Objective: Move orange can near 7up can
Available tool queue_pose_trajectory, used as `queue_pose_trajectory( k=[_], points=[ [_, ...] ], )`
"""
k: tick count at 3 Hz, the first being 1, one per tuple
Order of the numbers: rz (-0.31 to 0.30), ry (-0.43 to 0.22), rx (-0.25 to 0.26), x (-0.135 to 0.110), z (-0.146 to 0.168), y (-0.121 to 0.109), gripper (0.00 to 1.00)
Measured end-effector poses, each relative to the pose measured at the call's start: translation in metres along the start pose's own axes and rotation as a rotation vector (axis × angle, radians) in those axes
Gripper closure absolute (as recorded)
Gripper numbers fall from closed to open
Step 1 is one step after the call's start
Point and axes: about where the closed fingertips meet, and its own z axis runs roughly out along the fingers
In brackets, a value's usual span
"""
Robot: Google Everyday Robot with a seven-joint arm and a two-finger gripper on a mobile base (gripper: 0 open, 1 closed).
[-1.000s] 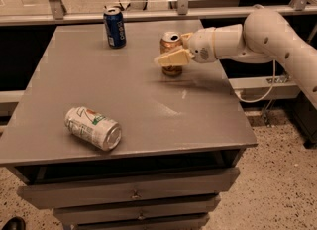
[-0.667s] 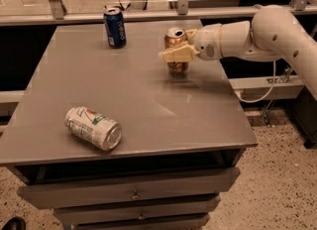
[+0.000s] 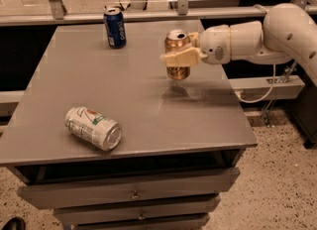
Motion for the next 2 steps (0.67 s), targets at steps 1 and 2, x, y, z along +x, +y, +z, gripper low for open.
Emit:
queue_pose_trajectory(
  k=[1,2],
  points=[
    [0.025,-0.039,-0.163,0.004,0.010,0.061,1.00],
    [0.040,-0.074,-0.250,0.002,0.017,0.095,1.00]
  ],
)
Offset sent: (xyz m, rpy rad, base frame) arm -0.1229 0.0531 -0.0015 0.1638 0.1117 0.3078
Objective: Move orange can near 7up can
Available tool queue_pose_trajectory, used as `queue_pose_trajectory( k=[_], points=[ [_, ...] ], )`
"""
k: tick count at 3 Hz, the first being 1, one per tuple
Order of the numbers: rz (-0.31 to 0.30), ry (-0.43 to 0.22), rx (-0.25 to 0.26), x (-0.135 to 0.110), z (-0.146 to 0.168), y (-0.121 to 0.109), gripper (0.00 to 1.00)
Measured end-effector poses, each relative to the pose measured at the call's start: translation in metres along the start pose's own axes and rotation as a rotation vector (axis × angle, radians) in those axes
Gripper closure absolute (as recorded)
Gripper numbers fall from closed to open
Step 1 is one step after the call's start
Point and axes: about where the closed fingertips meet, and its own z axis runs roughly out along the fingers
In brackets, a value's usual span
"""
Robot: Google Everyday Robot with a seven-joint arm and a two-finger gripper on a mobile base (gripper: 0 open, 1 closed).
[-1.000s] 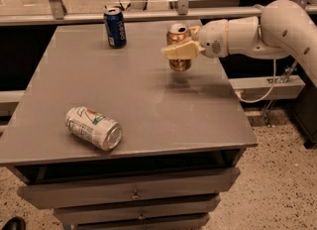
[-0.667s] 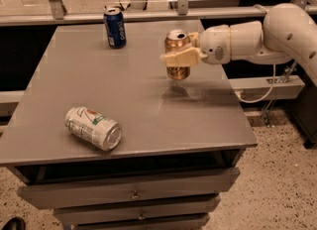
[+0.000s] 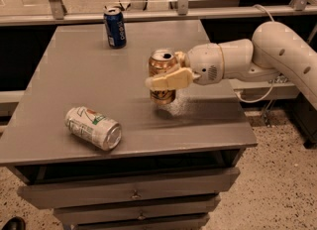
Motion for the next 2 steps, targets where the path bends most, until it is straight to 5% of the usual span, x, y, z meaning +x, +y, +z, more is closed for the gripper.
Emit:
queue_pose_trajectory(
  k=[2],
  points=[
    [0.005,-0.077,-0.109,0.002,0.023,0.049,1.00]
  ],
)
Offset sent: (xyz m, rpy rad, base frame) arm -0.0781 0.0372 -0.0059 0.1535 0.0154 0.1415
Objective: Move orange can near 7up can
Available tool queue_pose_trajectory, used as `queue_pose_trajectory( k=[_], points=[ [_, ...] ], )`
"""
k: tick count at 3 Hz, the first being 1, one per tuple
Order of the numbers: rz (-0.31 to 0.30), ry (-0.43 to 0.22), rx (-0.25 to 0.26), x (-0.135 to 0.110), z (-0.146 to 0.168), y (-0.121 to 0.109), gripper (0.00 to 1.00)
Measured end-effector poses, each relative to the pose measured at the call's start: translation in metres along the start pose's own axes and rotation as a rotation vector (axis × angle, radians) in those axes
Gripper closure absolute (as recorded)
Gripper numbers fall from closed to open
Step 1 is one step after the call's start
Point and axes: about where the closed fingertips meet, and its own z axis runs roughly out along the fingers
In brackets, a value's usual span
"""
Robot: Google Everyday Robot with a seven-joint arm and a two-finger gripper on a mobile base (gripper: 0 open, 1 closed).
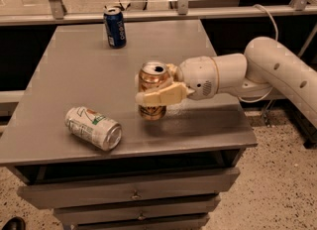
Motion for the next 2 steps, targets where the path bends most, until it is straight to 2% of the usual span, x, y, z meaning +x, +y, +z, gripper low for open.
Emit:
queue_pose_trajectory(
  k=[1,2],
  points=[
    [-0.048,-0.013,-0.022,0.0063,0.0170,0.0170,1.00],
    [-0.097,0.007,-0.016,0.0141,0.0257,0.0218,0.90]
  ],
)
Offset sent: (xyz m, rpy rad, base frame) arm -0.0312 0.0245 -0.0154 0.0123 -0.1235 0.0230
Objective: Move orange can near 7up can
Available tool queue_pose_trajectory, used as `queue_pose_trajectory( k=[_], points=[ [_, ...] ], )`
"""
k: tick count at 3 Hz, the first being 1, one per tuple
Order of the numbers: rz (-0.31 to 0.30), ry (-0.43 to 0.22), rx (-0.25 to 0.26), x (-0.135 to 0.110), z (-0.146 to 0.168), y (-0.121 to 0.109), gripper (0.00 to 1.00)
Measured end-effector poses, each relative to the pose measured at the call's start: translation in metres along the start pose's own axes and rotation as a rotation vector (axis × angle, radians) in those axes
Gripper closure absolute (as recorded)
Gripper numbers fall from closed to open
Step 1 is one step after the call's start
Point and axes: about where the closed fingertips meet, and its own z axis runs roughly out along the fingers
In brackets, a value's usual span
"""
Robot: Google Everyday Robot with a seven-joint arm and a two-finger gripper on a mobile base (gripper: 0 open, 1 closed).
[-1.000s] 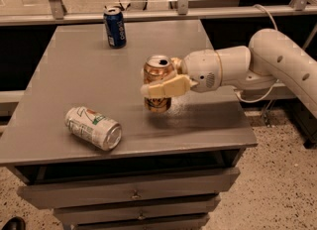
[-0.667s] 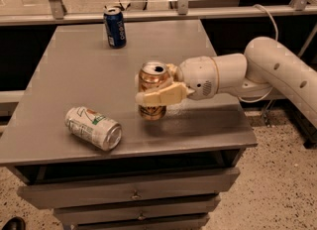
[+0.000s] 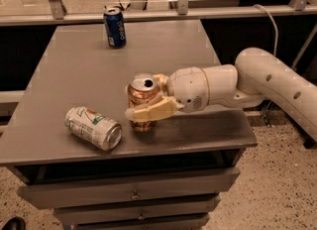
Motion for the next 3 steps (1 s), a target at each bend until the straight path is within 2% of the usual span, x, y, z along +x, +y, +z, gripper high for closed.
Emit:
queue_pose_trajectory(
  k=[1,2,3],
  points=[
    [-0.011,0.013,0.006,0.003,0.001,0.000,0.67],
    [0.013,0.015,-0.005,0.012,0.004,0.001,0.35],
    [0.029,0.013,-0.016,0.016,0.007,0.004,0.12]
  ],
)
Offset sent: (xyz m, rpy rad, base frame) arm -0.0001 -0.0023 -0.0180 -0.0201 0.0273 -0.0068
